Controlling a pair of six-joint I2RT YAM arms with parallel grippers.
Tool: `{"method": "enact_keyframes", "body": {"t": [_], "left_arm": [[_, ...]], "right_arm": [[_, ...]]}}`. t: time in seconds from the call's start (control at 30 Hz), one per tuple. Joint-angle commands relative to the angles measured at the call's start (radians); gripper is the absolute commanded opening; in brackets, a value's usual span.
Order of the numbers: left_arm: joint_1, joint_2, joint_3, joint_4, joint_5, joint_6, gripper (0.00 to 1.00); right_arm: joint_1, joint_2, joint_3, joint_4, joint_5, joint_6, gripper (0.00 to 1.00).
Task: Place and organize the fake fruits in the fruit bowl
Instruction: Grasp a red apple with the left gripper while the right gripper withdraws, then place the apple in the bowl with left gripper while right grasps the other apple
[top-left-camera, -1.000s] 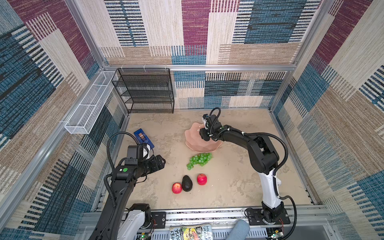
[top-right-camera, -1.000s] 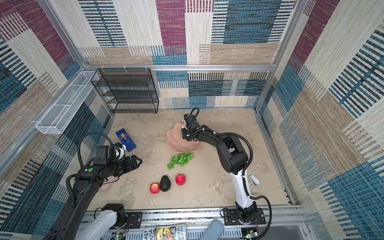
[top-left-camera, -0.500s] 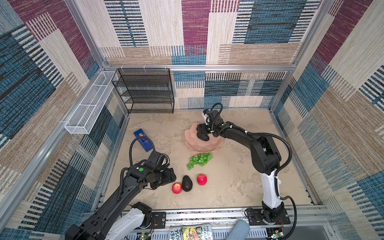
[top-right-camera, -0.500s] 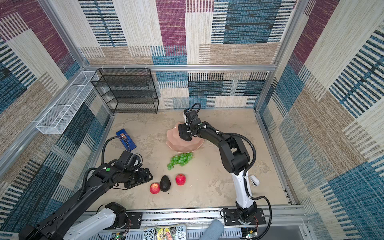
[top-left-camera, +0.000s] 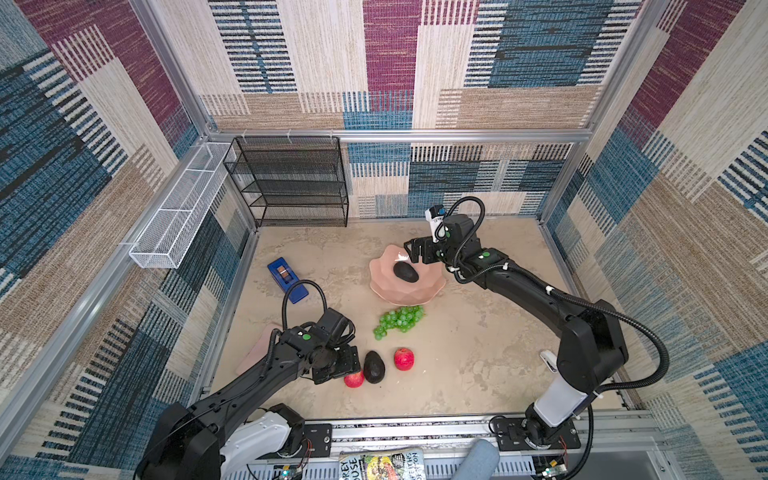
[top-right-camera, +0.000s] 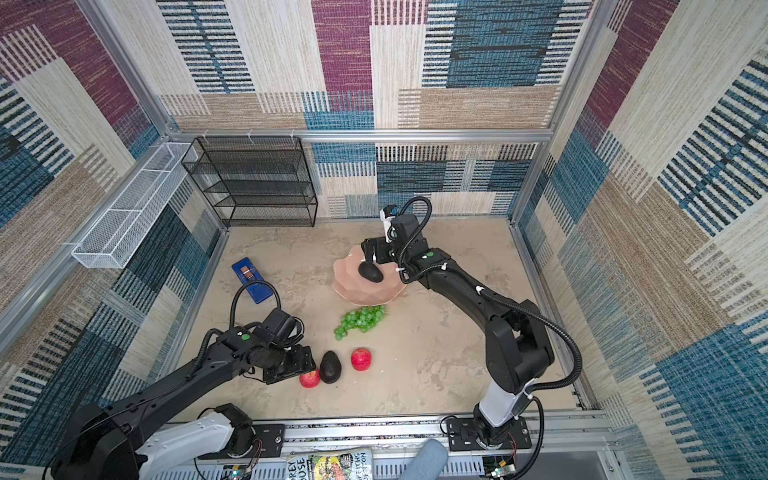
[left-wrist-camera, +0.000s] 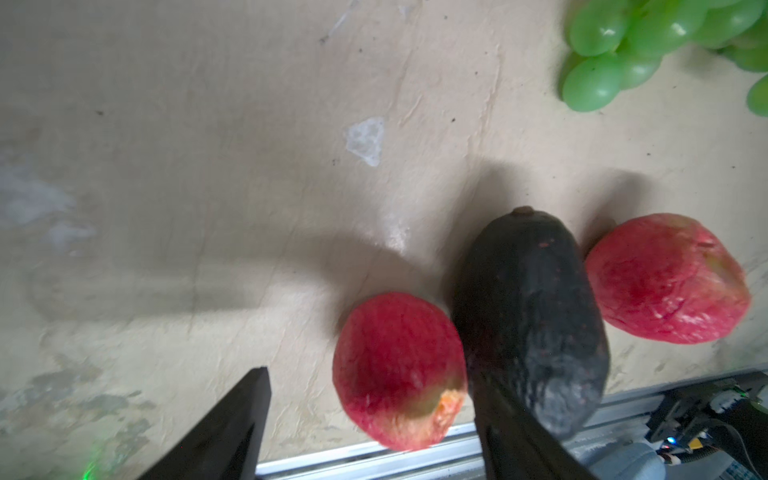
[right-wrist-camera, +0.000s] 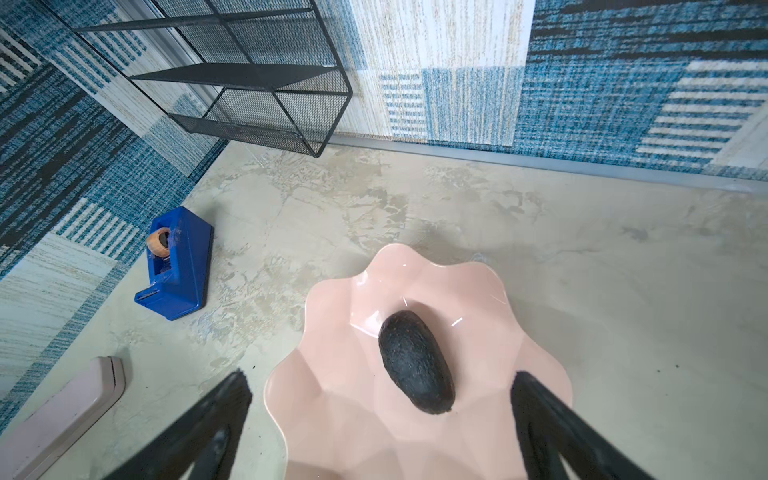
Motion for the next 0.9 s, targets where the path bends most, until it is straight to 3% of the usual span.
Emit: {"method": "enact_keyframes", "body": {"t": [0.0, 0.13, 0.4, 0.63, 0.87], "left_arm": [[-0.008, 0.033, -0.008, 0.084, -0.005, -0.037, 0.79], [-0.022, 0.089, -0.016, 0.105, -0.008, -0.041, 0.69], [-0.027, 0.025, -0.035, 0.085, -0.052, -0.061, 0.31], [-0.007, -0.009, 0.194, 0.04, -0.163, 0.049, 0.27], [0.052, 0.352, 0.588, 0.103, -0.112, 0.262, 0.28]], "right_arm": [[-0.001, -0.04, -0.041, 0.042, -0.005, 0.031, 0.99], [-0.001, -0.075, -0.094, 0.036, 0.005, 0.034, 0.99], [0.0, -0.111, -0.166, 0.021, 0.007, 0.04, 0.99], [0.049, -0.169, -0.284, -0.043, 0.007, 0.054, 0.96], [0.146, -0.322, -0.481, -0.085, 0.017, 0.174, 0.96]]}}
